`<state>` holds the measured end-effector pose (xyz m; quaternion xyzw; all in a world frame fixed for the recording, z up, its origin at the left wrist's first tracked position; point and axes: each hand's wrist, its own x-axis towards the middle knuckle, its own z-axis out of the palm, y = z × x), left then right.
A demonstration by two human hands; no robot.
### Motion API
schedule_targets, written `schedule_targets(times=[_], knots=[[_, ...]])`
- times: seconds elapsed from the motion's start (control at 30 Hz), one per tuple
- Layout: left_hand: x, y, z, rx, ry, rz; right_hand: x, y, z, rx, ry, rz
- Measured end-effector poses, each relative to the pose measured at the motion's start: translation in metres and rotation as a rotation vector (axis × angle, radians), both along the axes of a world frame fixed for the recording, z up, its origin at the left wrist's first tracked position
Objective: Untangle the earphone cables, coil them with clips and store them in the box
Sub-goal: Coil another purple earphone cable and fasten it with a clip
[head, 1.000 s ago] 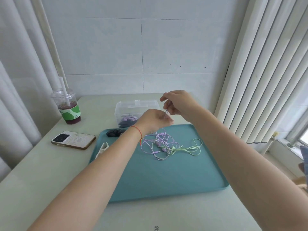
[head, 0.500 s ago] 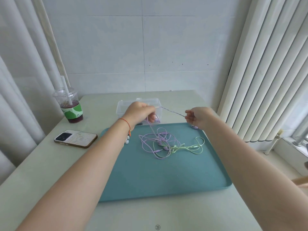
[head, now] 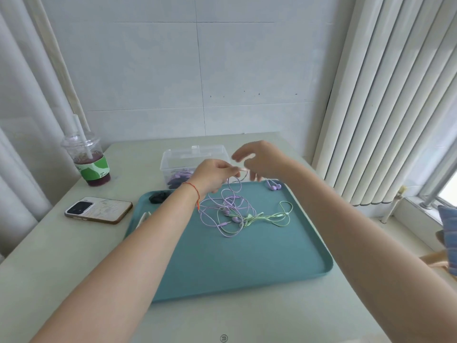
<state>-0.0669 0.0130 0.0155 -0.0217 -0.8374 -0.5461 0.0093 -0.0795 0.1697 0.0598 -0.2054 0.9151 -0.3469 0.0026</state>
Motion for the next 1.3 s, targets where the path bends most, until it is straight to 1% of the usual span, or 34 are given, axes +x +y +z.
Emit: schedule_targets(times=[0.03,0.07,0.13,0.2,0.27,0.37,0.43,0.53,0.57,0.6,0.63,0.67,0.77,0.8,0.83,0.9,0.97,1.0,1.03,1.17,1.23,1.3], knots=[[-0.001,0.001,0.0,0.008,0.0,0.001,0.003,-0.002,-0.001,0.022,-0.05,0.062],[-0.001,0.002,0.0,0.018,-0.002,0.005,0.003,-0.003,-0.004,0.065,-0.058,0.092],[-0.001,0.001,-0.001,0.032,-0.007,0.016,-0.002,-0.003,-0.011,0.113,-0.024,0.091],[-0.001,-0.003,-0.003,0.013,-0.014,0.043,-0.009,-0.001,-0.016,0.08,-0.013,0.078],[0.002,-0.009,-0.004,0.006,-0.033,0.071,-0.016,0.003,-0.02,0.054,0.01,0.016],[0.005,-0.016,-0.006,0.078,-0.061,0.077,-0.028,0.012,-0.025,0.111,0.06,-0.137],[0.005,-0.02,-0.005,0.2,-0.032,0.094,-0.034,0.019,-0.029,0.22,0.026,-0.179],[0.002,-0.024,0.001,0.441,0.025,0.086,-0.031,0.023,-0.031,0.445,-0.113,-0.085],[0.002,-0.025,0.004,0.486,0.04,0.062,-0.028,0.02,-0.03,0.517,-0.141,-0.055],[0.003,-0.024,0.006,0.492,0.058,0.038,-0.026,0.016,-0.029,0.566,-0.146,-0.036],[0.003,-0.023,0.008,0.46,0.073,0.021,-0.023,0.011,-0.026,0.569,-0.115,-0.032],[0.003,-0.02,0.009,0.403,0.081,0.011,-0.022,0.007,-0.022,0.502,-0.078,-0.043],[0.001,-0.014,0.007,0.244,0.078,0.008,-0.021,0.0,-0.013,0.13,0.146,-0.076],[0.0,-0.013,0.006,0.199,0.077,0.002,-0.018,-0.002,-0.011,0.041,0.151,-0.043],[-0.001,-0.013,0.005,0.153,0.075,-0.003,-0.016,-0.006,-0.009,-0.027,0.116,-0.006],[-0.002,-0.012,0.003,0.059,0.078,-0.012,-0.007,-0.013,-0.005,-0.178,-0.024,0.033],[-0.003,-0.012,0.002,-0.006,0.081,-0.009,-0.002,-0.016,-0.001,-0.351,-0.155,0.034],[-0.003,-0.011,0.002,-0.029,0.082,-0.002,-0.003,-0.016,0.0,-0.394,-0.193,0.023],[-0.003,-0.012,0.001,-0.05,0.083,0.009,-0.004,-0.017,0.0,-0.388,-0.215,0.009],[0.0,-0.011,0.0,-0.103,0.108,0.035,-0.003,-0.019,-0.007,-0.252,-0.279,0.005],[0.0,-0.011,-0.001,-0.095,0.111,0.056,0.002,-0.019,-0.009,-0.193,-0.313,0.01],[0.0,-0.011,-0.002,-0.056,0.085,0.063,0.006,-0.016,-0.01,-0.056,-0.294,-0.005]])
